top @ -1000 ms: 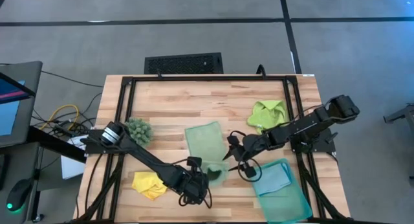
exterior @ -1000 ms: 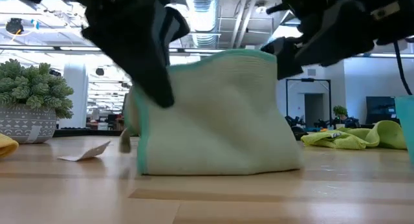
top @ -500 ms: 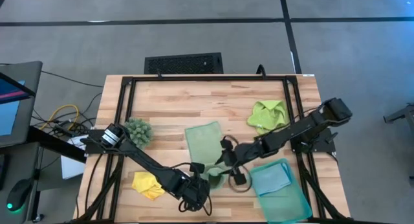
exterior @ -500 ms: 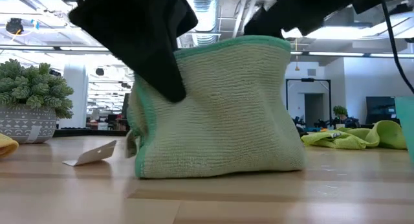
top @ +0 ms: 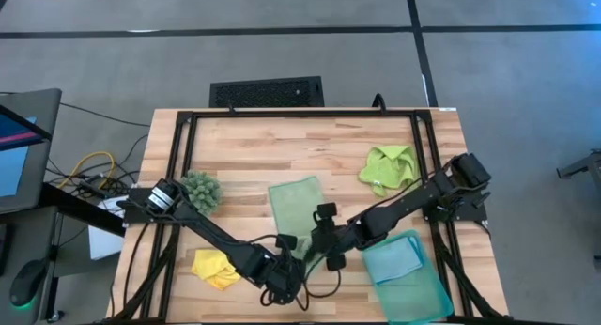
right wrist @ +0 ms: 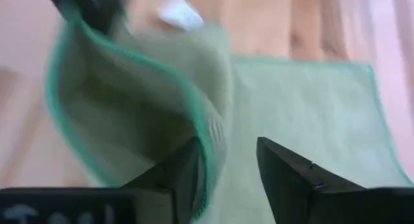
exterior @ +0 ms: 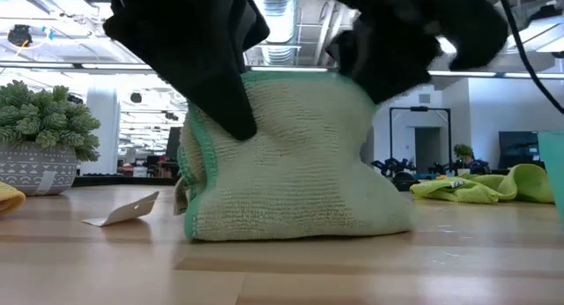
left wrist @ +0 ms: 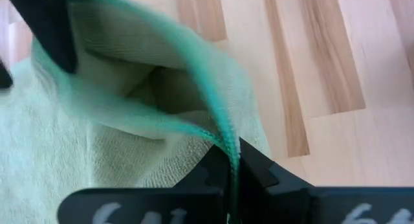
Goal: Fold microfiber towels
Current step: Fold the green microfiber cloth
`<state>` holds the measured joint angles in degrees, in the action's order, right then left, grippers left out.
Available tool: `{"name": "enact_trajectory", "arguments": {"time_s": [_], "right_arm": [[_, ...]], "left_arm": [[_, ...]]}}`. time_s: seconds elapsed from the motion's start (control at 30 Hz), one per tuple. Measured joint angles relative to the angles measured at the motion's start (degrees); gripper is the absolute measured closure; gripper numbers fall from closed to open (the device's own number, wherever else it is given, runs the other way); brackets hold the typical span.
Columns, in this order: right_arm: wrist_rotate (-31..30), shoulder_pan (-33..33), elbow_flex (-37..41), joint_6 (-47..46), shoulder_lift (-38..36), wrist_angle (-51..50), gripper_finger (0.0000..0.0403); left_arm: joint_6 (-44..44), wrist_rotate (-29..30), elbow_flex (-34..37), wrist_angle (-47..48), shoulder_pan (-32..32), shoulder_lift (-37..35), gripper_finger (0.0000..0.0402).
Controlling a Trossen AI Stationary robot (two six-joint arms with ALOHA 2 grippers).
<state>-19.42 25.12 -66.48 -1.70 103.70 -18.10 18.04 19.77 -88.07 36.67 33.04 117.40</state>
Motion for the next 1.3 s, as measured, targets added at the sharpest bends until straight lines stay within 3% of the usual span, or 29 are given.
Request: {"name": "enact_trajectory", "arguments": {"time_s": [0.33,0.4,0.6,0.87,1.1,1.3], "right_arm": [[-1.5,2.7,-1.6,-4.4,-3.3,-10.7,0.0381],[-1.7,3.4,-1.8,-4.6,-4.4,-11.2,0.0394],[0.0,6.4,-1.7,-1.7,-6.7,-11.3,0.0347],[11.7,6.4,-1.7,1.8,-6.7,-8.8,0.0257],[9.9,4.3,-0.7,3.4,-7.5,-17.0,0.0173],[8.0,0.5,5.7,6.0,-7.4,-8.0,0.0159]], "left_arm": [[1.4,0.0,0.0,0.4,0.3,0.0,0.0401],[2.7,-0.5,-0.1,1.6,0.1,-0.1,0.0401],[4.2,-1.1,-0.1,3.2,0.3,-0.1,0.0401],[4.2,-1.1,-0.1,3.2,0.3,-0.1,0.0401],[4.2,-1.1,-0.1,3.2,0.3,-0.1,0.0401],[4.0,-1.1,-0.1,3.1,0.3,-0.1,0.0401]]}}
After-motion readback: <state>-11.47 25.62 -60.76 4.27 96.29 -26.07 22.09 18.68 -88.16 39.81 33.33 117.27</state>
